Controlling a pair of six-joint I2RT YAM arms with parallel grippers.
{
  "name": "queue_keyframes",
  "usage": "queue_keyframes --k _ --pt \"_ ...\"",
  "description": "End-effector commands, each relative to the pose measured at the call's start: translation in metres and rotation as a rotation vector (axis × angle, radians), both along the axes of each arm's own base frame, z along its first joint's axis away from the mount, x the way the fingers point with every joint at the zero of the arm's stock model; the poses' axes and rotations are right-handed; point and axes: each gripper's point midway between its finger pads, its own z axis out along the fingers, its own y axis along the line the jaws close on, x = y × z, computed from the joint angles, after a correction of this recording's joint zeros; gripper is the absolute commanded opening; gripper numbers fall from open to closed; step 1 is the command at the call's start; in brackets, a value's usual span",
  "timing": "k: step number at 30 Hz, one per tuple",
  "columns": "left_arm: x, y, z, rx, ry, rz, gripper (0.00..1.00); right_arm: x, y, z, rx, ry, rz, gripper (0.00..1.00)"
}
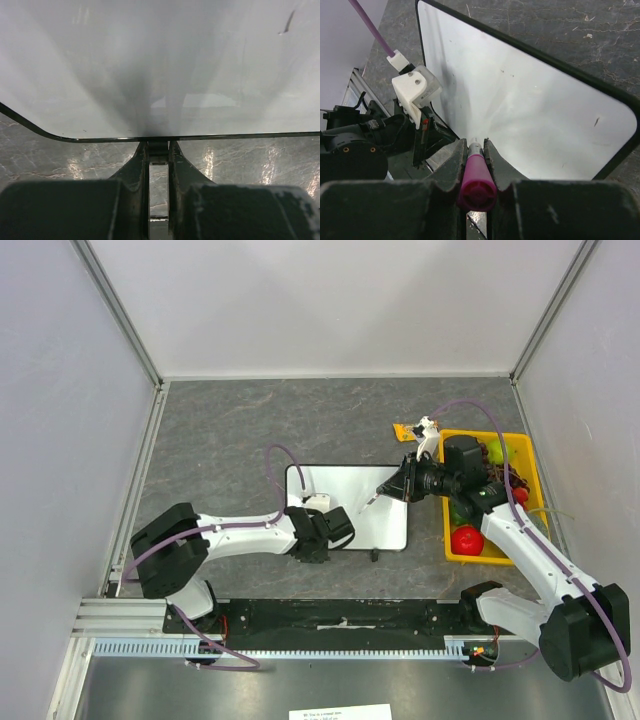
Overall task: Write a sentence on the whiteboard
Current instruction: Move the whiteboard marker to the center of the board.
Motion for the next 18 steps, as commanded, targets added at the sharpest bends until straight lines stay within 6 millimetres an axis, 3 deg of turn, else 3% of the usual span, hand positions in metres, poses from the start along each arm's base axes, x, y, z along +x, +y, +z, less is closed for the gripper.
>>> queue_keyframes --k 1,5,11,18 --pt "-0.014 -0.020 -0.002 -0.049 0.051 -0.004 0.02 0.003 0.000 0.007 0.008 -0.030 -0.003 0.00" --pt "-0.014 -0.021 0.000 -0.054 0.049 -0.010 0.08 0.002 0.000 0.008 0.009 -0.034 -0.001 0.00" --pt "-0.016 -0.023 0.005 -0.068 0.046 -0.028 0.42 0.001 0.000 0.008 0.012 -0.030 0.002 0.00" --pt "-0.020 -0.020 0.011 -0.083 0.038 -0.043 0.52 0.002 0.000 0.010 0.010 -0.032 0.000 0.00"
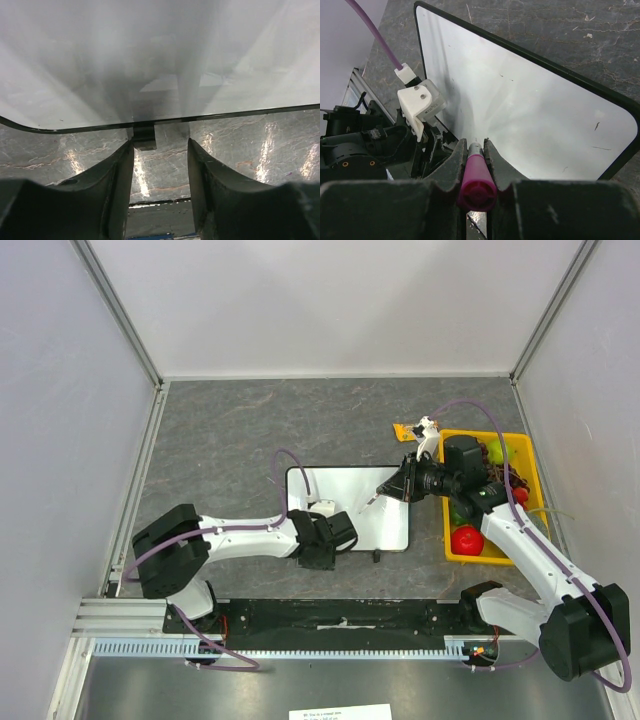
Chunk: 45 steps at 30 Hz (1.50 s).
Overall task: Write a sentence on the whiteboard
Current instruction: Move the whiteboard marker to the center of the board.
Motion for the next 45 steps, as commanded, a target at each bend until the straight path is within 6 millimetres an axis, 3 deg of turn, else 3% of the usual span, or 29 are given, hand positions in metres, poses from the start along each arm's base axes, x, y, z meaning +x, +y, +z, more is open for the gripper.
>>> queue_keyframes --k 1,5,10,16,21,27,34,45 --pt "0.001 -0.006 0.016 -0.065 -0.027 0.013 0.56 0.002 -0.001 0.011 0.010 -0.036 -0.001 0.00" --pt "0.005 -0.005 0.030 -0.109 -0.066 0.008 0.72 0.004 -0.001 0.015 0.006 -0.046 -0.006 0.00" --pt "0.010 -0.010 0.047 -0.149 -0.107 -0.047 0.78 0.006 -0.001 0.013 0.000 -0.037 -0.008 0.00" --pt "0.018 -0.003 0.043 -0.207 -0.053 -0.063 0.78 0.009 -0.001 0.016 -0.001 -0.044 -0.013 0.00" --pt "0.024 -0.012 0.047 -0.416 -0.021 -0.101 0.79 0.009 -0.002 0.015 -0.005 -0.043 -0.017 0.00" --pt "0.024 -0.008 0.045 -0.580 0.024 -0.125 0.80 0.011 -0.002 0.014 -0.011 -0.039 -0.021 0.00" --pt "0.030 0.005 0.035 -0.622 0.034 -0.129 0.80 0.014 -0.002 0.015 -0.015 -0.040 -0.033 0.00" --pt "0.031 -0.003 0.025 -0.659 0.068 -0.159 0.75 0.017 -0.002 0.018 -0.014 -0.043 -0.040 0.00"
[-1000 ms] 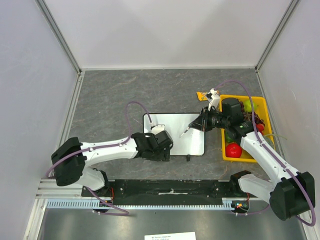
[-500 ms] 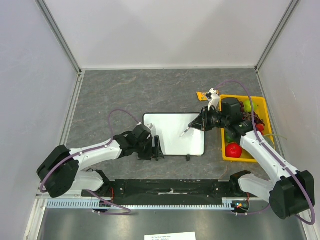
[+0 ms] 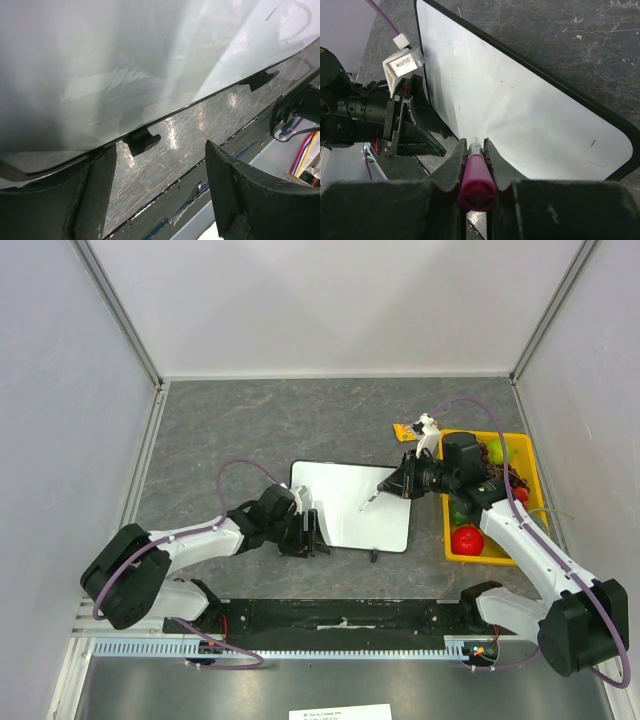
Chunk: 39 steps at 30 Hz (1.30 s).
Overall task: Write a sentence on the whiteboard
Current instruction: Move the whiteboard marker to the center of the board.
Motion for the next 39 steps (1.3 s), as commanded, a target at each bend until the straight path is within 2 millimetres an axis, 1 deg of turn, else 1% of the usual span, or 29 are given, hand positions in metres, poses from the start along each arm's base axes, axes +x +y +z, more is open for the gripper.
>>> queue_keyframes --k 1,4,6,7,10,13,16,18,22,26,29,33,39 --pt "0.002 -0.011 0.005 -0.071 -0.041 -0.053 0.74 0.010 0.000 0.017 0.006 -0.052 -0.011 0.00" --pt "-0.005 -0.008 0.001 -0.080 -0.013 -0.036 0.71 0.010 0.000 0.015 0.004 -0.041 -0.008 0.00" --pt "-0.010 -0.005 0.002 -0.084 -0.010 -0.028 0.70 0.010 0.001 0.017 0.009 -0.047 -0.006 0.00" --pt "-0.008 -0.008 0.006 -0.106 -0.033 -0.025 0.69 0.010 0.001 0.016 0.008 -0.045 -0.008 0.00" --pt "-0.014 -0.010 0.010 -0.116 -0.055 -0.030 0.65 0.010 0.000 0.015 0.005 -0.045 -0.007 0.00" --pt "-0.018 -0.014 0.009 -0.109 -0.060 -0.045 0.64 0.010 0.001 0.013 0.003 -0.041 -0.006 0.00" --pt "-0.015 -0.011 0.000 -0.074 -0.055 -0.035 0.63 0.009 0.001 0.013 0.004 -0.041 -0.003 0.00" --pt "-0.014 -0.004 -0.004 -0.020 -0.049 -0.014 0.63 0.009 0.000 0.015 0.007 -0.044 -0.010 0.00" --pt "-0.004 0.014 -0.002 0.080 -0.101 0.040 0.64 0.008 -0.001 0.018 0.009 -0.053 -0.014 0.00" --pt "0.003 0.028 -0.002 0.182 -0.145 0.035 0.64 0.008 0.000 0.013 0.007 -0.042 -0.013 0.00" --pt "0.006 0.030 -0.004 0.220 -0.167 0.018 0.62 0.008 0.001 0.010 0.008 -0.035 -0.008 0.00" --pt "0.012 0.032 -0.007 0.268 -0.199 -0.001 0.57 0.008 0.000 0.011 0.008 -0.038 -0.009 0.00" --pt "0.015 0.029 -0.019 0.324 -0.204 -0.043 0.53 0.008 0.001 0.010 0.006 -0.036 -0.009 0.00"
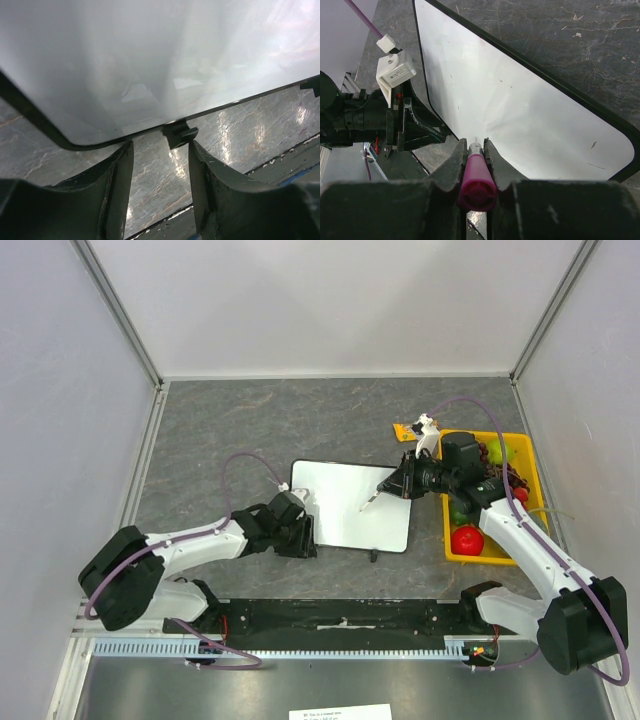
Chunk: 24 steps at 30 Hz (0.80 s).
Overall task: Write a sentence on the whiteboard
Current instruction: Move the whiteboard marker to the center of the board.
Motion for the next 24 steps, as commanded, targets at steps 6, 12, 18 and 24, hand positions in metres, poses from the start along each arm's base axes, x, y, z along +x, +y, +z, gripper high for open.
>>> queue_keyframes --k 6,12,18,24 --pt "0.018 -0.001 -0.013 0.105 -0.081 -0.045 0.45 0.008 0.001 0.013 0.009 -0.045 -0.005 0.00" --pt "0.009 -0.002 -0.015 0.117 -0.069 -0.059 0.22 0.007 0.000 0.014 0.012 -0.048 -0.008 0.00" --pt "-0.010 -0.006 -0.017 0.135 -0.027 -0.041 0.02 0.004 0.000 0.016 0.018 -0.052 -0.005 0.00" --pt "-0.034 -0.014 -0.017 0.158 0.020 -0.005 0.02 0.002 0.001 0.018 0.025 -0.056 0.003 0.00"
